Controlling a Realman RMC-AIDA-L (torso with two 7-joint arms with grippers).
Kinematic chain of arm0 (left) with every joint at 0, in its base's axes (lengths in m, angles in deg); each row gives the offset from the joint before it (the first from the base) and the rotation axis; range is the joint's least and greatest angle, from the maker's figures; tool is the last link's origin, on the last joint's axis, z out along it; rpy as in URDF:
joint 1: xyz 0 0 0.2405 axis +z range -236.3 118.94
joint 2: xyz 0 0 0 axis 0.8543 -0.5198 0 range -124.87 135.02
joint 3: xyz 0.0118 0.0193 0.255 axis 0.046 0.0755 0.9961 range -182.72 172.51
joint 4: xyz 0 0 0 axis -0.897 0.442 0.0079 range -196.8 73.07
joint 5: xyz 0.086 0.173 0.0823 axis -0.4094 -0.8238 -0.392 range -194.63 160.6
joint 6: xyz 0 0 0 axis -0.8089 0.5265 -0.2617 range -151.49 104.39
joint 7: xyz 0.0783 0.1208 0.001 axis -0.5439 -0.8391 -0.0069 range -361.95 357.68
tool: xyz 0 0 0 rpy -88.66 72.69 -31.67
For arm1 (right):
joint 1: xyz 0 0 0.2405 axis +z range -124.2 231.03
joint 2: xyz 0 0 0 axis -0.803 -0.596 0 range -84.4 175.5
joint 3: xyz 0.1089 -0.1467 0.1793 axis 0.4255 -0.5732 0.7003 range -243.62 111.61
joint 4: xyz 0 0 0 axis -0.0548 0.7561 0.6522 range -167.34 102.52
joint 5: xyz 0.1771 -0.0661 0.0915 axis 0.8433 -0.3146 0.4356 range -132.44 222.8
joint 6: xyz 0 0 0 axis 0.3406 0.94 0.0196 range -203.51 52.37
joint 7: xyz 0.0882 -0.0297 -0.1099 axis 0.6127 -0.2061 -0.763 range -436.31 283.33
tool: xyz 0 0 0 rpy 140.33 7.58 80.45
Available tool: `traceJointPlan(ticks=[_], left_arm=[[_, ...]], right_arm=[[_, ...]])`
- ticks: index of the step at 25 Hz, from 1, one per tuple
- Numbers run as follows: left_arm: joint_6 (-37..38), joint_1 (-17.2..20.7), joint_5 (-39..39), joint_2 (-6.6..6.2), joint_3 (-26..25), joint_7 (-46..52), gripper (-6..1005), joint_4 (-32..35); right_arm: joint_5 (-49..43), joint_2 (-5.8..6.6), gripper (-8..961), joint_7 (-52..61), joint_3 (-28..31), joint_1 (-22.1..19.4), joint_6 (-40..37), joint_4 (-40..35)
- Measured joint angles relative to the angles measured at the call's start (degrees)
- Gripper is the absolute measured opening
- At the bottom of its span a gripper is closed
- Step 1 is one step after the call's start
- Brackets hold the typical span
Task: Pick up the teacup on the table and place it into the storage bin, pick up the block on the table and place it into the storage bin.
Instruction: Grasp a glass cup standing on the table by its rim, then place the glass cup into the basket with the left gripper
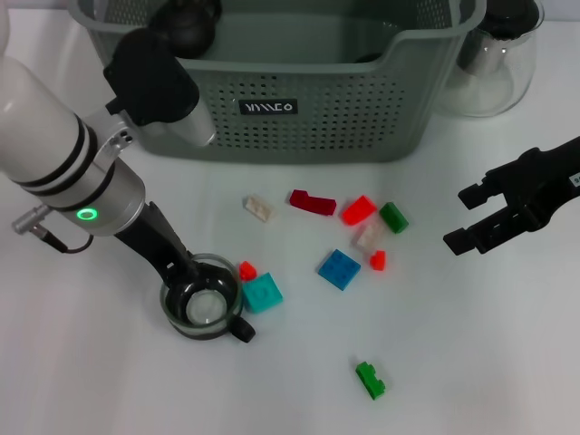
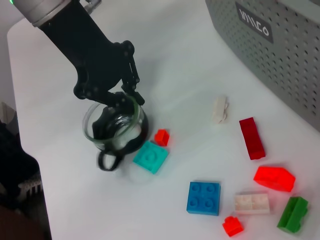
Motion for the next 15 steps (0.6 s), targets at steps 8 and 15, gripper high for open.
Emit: traceJointPlan(ticks=[8, 15], left_arm=[[0.4, 0.5, 0.0, 0.00, 1.8, 1.8, 58, 3.5], [6.4, 2.1, 7.5, -0.04, -5.0, 1.2, 52, 12.1]], right_arm=[[0.0, -0.01, 927, 0.0, 0.1, 0.0, 0.0, 0.0], [0.0, 0.15, 927, 0.2, 0.2, 0.0, 0.1, 0.0]])
